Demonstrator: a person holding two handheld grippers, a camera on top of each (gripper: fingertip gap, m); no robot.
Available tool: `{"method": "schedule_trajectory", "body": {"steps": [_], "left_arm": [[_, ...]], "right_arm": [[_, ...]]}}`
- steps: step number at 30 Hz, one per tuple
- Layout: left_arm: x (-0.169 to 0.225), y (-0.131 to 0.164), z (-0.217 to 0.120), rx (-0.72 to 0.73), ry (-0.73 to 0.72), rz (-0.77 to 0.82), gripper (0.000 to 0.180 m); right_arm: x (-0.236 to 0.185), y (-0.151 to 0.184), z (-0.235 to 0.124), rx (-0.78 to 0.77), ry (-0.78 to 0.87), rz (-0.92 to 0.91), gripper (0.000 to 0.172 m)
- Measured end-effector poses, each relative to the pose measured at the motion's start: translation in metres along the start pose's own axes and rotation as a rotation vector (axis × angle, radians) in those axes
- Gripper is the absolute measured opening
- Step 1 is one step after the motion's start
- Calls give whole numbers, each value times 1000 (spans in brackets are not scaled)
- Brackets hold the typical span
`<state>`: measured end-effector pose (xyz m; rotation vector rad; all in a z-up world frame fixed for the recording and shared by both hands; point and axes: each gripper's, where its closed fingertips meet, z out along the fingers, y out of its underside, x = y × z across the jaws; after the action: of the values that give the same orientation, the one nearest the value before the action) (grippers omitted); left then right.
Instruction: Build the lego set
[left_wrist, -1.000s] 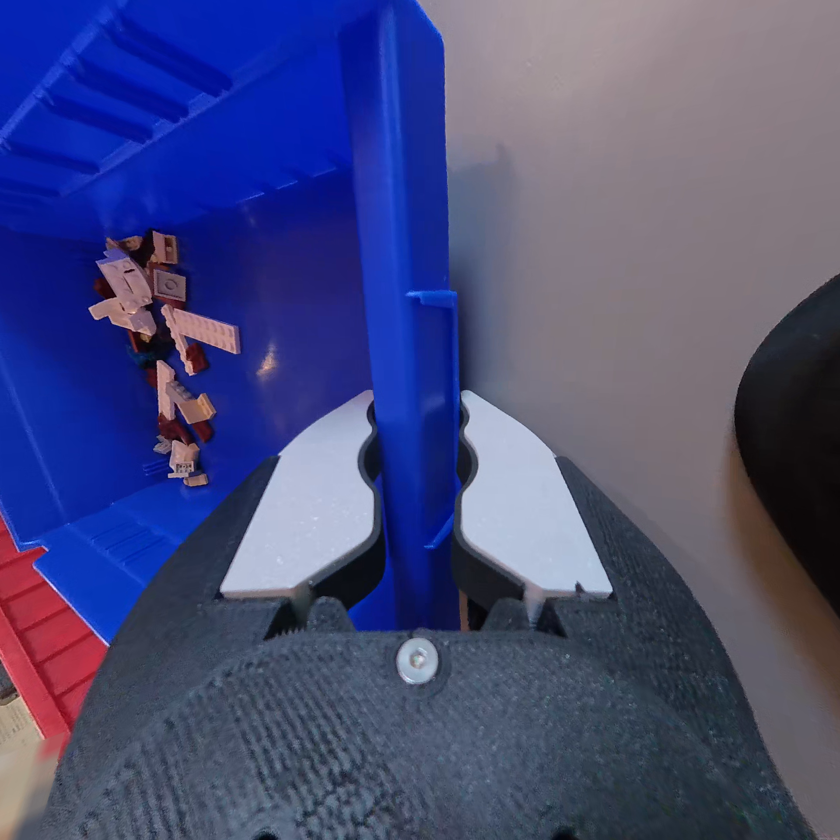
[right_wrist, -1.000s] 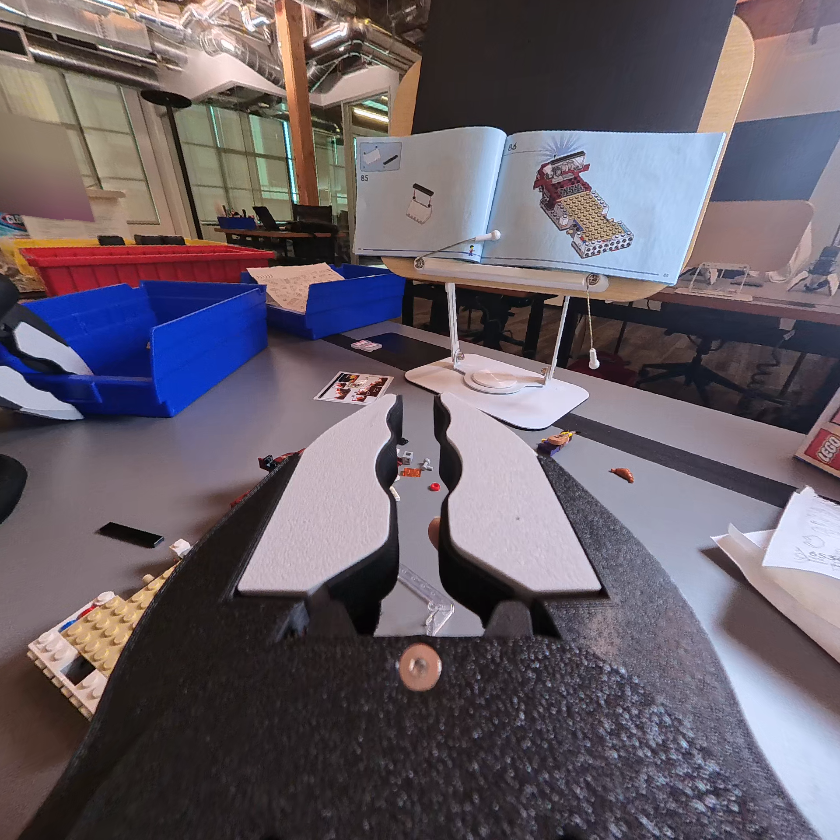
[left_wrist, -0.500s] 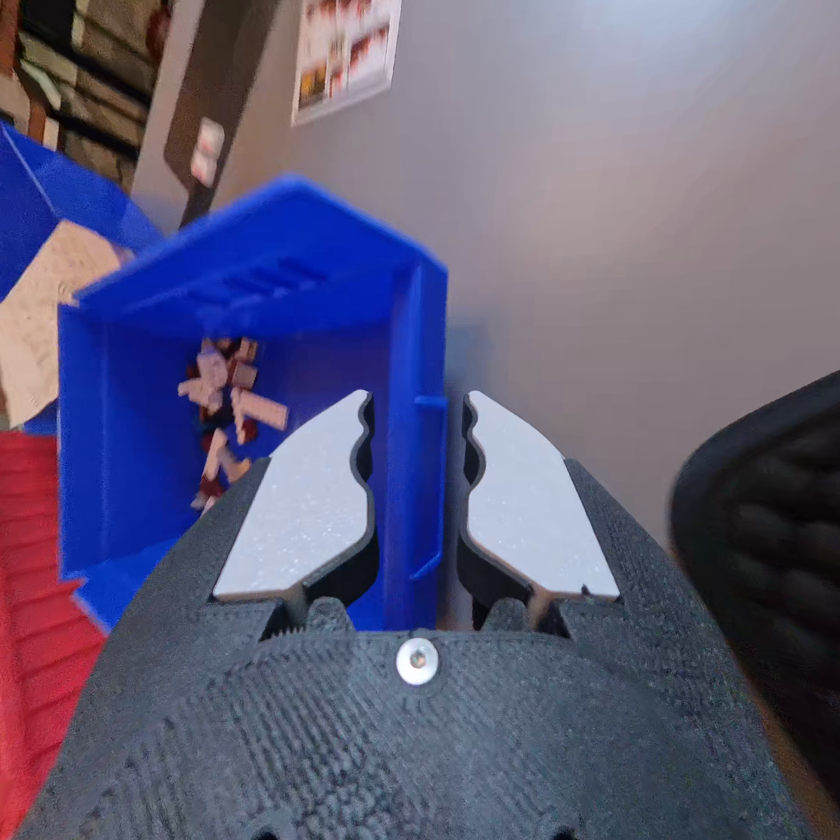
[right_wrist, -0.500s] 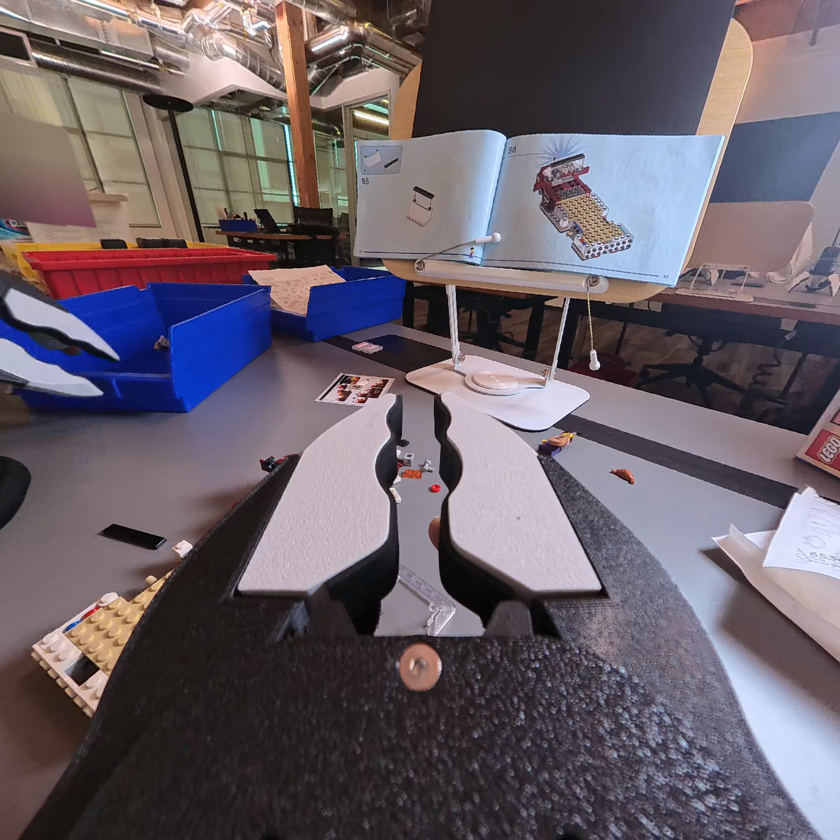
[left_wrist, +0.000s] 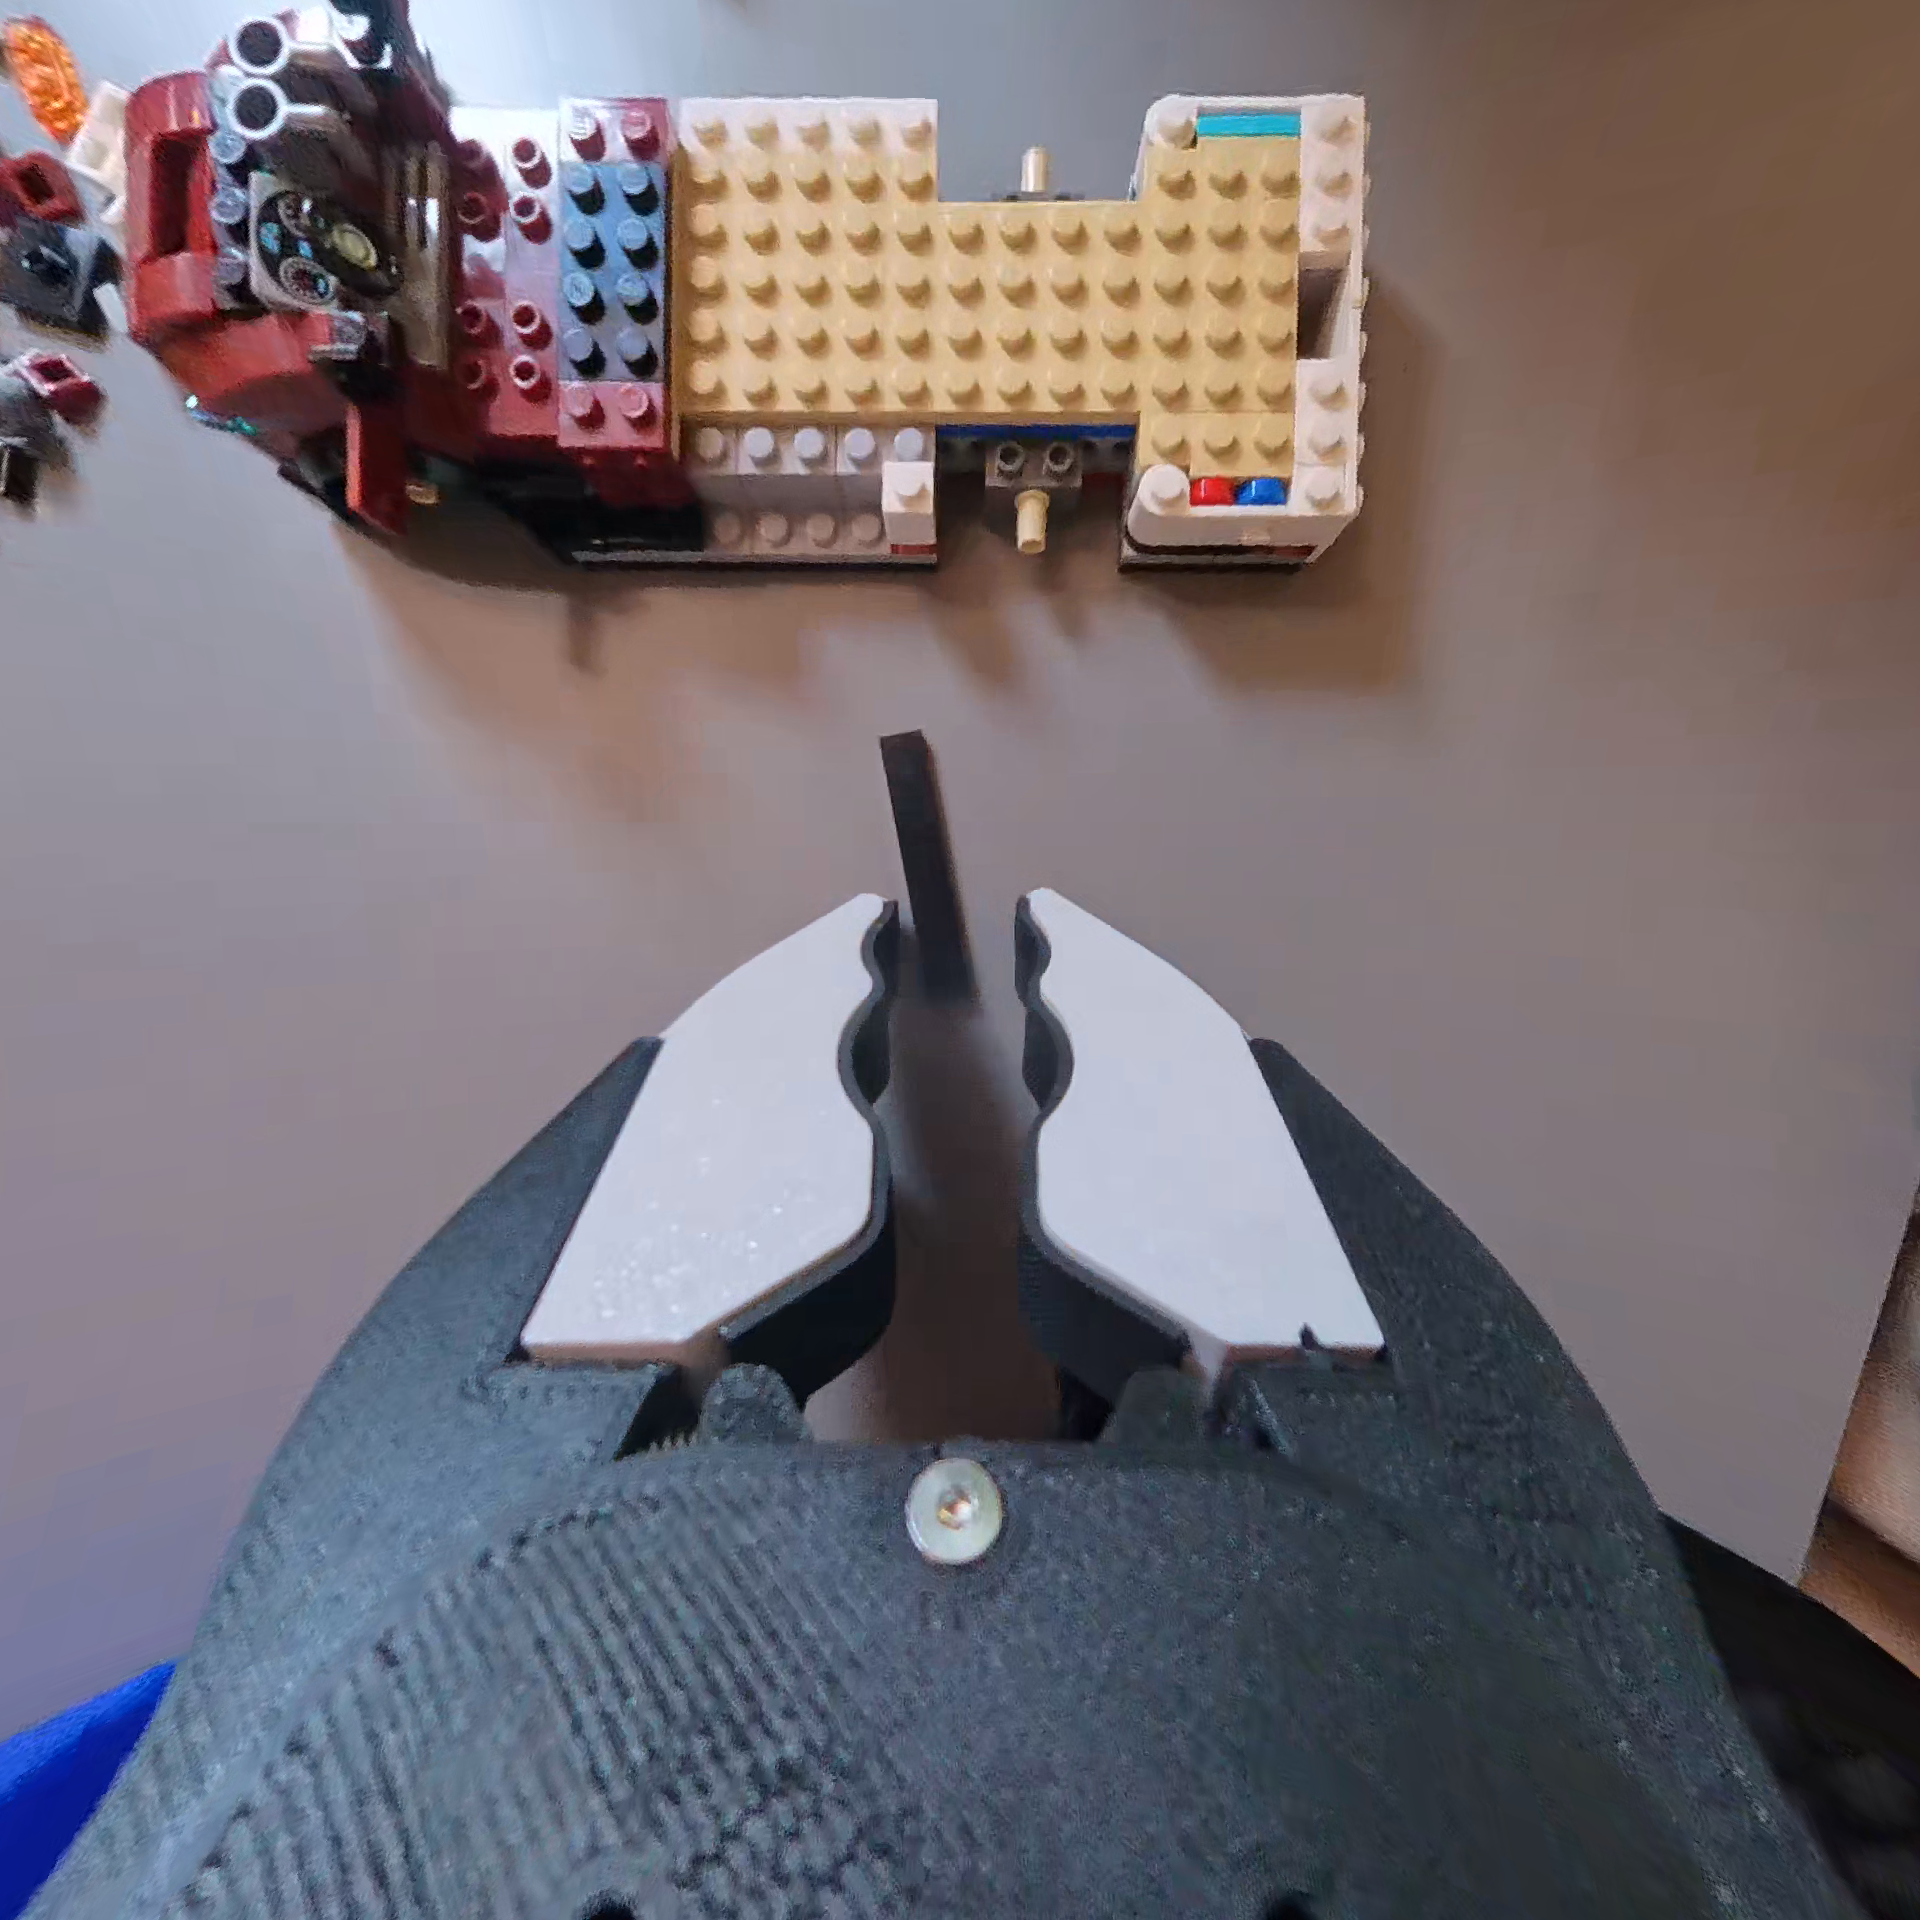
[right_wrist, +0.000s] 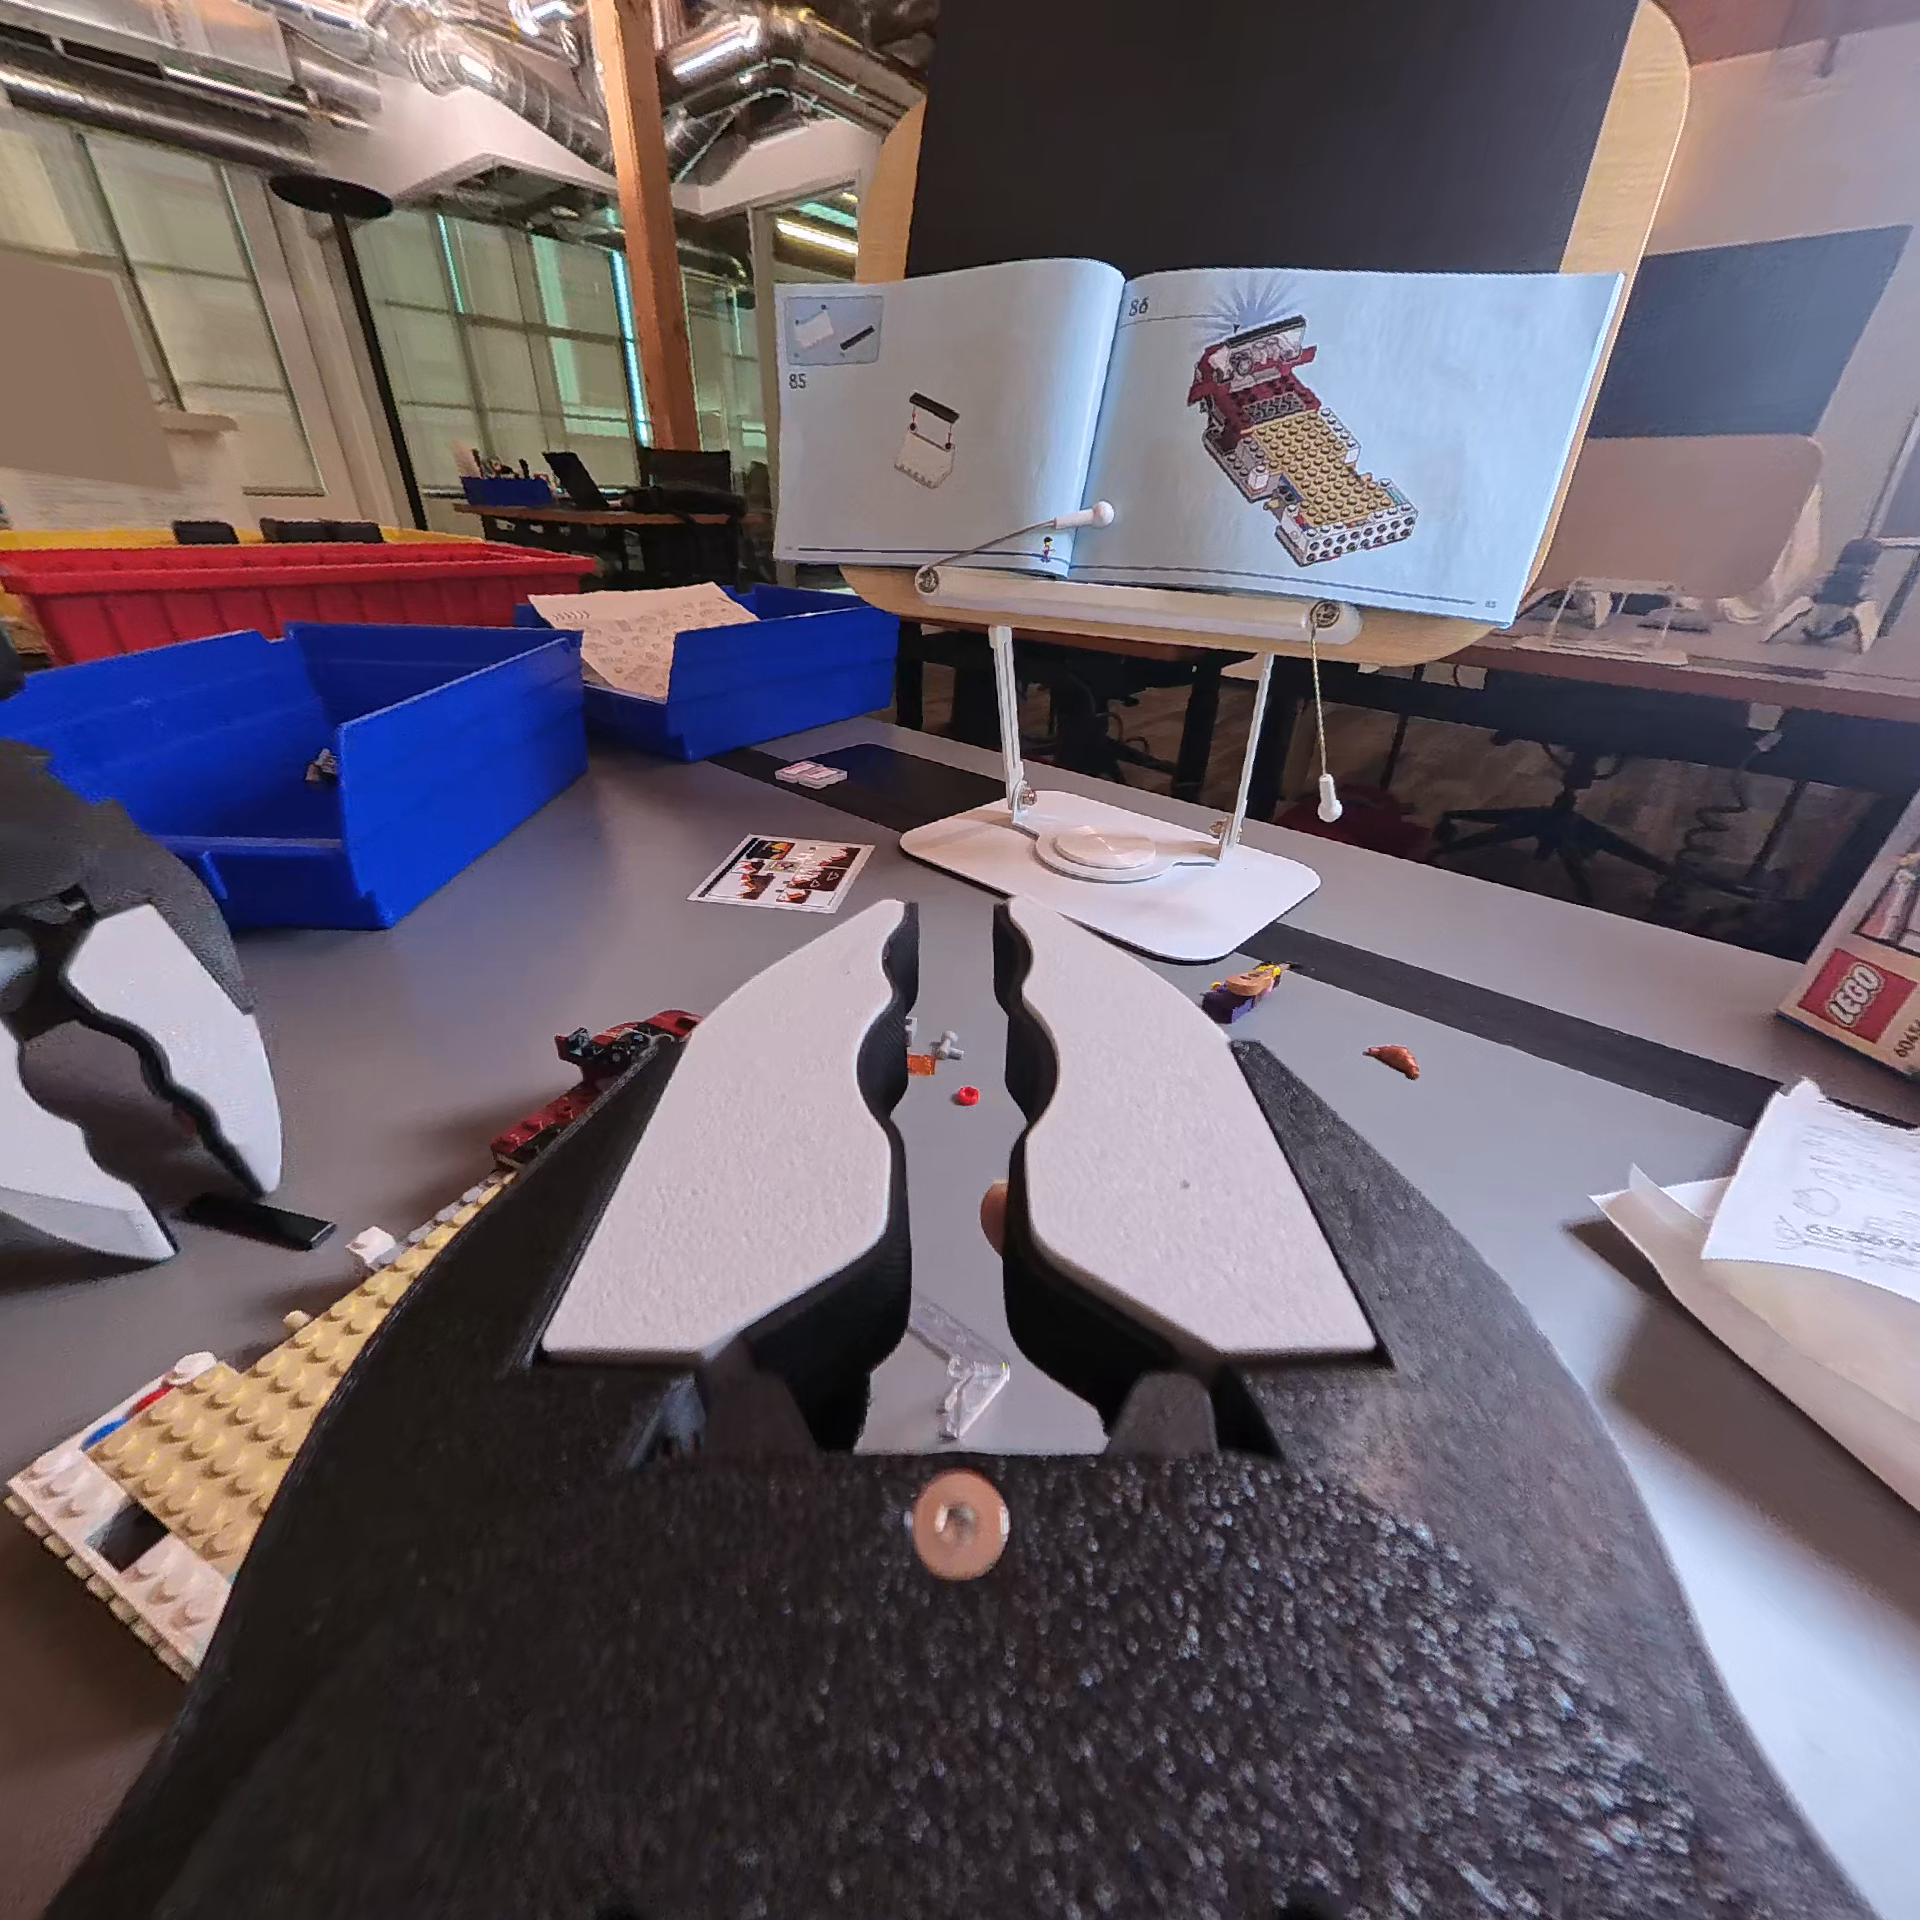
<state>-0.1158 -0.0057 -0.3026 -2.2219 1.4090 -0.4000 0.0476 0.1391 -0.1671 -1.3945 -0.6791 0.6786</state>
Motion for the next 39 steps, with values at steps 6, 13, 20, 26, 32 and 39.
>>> {"method": "schedule_trajectory", "body": {"steps": [6,13,20,26,32,39], "left_arm": [[-4,-3,2,-14,43,-9,8],[-5,-12,8,21,67,55,8],[-19,-26,7,74,53,64,8],[-19,-20,11,81,84,46,8],[-19,-23,5,136,117,24,11],[-32,-27,-4,216,89,-20,19]], "right_arm": [[2,7,2,-22,-6,14,14],[2,10,3,-34,-6,14,14],[5,14,4,-50,-4,15,14],[2,25,8,-108,-41,25,18],[-1,39,11,-176,-75,31,23],[-18,44,12,-227,-161,21,24]]}}
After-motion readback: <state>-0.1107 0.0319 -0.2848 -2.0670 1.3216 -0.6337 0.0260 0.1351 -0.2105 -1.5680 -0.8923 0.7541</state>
